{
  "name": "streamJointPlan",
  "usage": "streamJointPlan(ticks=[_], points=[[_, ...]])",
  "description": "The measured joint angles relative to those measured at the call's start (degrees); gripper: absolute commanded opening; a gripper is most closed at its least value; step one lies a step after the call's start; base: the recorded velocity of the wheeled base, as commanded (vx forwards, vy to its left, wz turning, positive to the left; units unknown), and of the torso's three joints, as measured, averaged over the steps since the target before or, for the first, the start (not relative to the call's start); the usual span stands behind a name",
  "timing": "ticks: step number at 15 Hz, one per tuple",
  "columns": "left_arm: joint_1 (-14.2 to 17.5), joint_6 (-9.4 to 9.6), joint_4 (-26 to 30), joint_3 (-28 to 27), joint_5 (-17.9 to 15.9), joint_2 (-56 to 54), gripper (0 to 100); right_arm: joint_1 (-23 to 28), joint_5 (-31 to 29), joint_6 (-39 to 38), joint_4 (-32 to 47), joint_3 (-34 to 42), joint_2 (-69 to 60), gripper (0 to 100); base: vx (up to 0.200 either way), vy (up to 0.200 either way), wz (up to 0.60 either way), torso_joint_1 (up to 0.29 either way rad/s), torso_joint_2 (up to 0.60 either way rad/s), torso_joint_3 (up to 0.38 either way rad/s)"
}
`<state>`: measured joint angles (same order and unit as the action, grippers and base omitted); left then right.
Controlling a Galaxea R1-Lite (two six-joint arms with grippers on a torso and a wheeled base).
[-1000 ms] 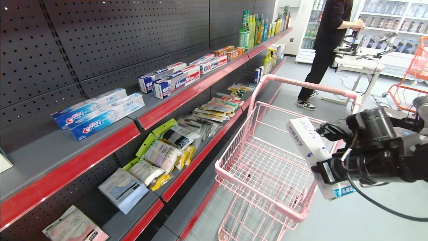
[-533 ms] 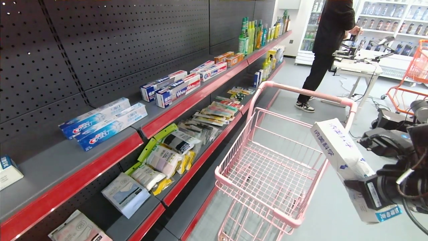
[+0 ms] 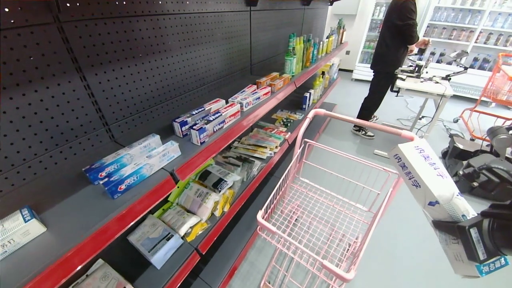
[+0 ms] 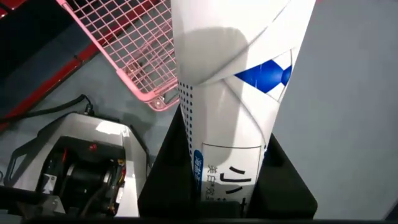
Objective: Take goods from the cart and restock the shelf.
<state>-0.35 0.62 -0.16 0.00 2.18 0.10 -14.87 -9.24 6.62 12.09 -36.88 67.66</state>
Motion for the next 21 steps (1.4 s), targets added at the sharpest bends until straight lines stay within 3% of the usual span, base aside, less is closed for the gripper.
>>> streamJointPlan(ticks=[14, 19, 21], points=[[0.0, 0.02, 0.0, 0.0, 0.0, 0.0, 100, 0.0, 0.0, 1.2, -0.5, -0.1, 1.7, 0, 0.000, 0.000, 0.00, 0.164, -0.34, -0.181], [0.0, 0.00, 0.0, 0.0, 0.0, 0.0, 100, 0.0, -0.2, 1.9, -0.2, -0.1, 2.3, 0, 0.000, 0.000, 0.00, 0.010, -0.03, -0.012], [0.0, 0.00, 0.0, 0.0, 0.0, 0.0, 100, 0.0, -0.4, 2.0, -0.1, 0.0, 2.3, 0, 0.000, 0.000, 0.60, 0.002, 0.00, 0.005]])
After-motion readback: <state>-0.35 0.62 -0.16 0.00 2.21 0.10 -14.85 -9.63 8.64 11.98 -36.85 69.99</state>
